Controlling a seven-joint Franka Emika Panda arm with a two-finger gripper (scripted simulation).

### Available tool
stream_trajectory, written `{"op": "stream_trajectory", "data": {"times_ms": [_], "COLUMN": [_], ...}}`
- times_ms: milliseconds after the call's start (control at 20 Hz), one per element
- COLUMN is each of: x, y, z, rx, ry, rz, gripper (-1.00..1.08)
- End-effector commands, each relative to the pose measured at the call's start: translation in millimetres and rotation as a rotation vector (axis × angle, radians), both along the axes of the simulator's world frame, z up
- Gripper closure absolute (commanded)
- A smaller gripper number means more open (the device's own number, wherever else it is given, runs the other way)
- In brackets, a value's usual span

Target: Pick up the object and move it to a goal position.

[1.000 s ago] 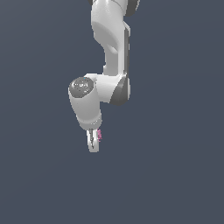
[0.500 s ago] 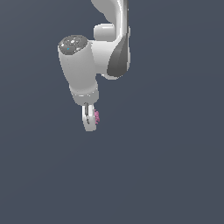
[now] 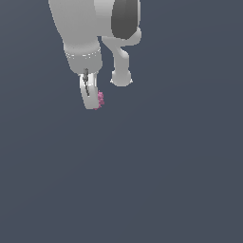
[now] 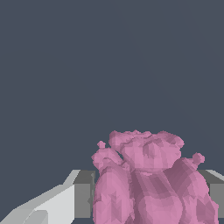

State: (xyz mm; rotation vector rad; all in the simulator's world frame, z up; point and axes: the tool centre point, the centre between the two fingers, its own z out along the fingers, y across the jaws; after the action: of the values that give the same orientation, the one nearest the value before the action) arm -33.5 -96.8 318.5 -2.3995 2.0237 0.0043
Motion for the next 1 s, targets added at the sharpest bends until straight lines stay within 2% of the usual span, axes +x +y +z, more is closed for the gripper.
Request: {"op": "stream_trajectory", "data": {"times_ms": [0,550,950], "x": [-12.6,-55.5,-70.7], "y": [-2.2,-8.9,-10.9], "z": [28.5,135.9,179.4], "rx": [-0.001,-0.004,-0.004], "ry": [0.000,0.000,0.000], "rz": [-0.001,-0.001,0.001], "gripper": [1.08,1.08,1.08]}}
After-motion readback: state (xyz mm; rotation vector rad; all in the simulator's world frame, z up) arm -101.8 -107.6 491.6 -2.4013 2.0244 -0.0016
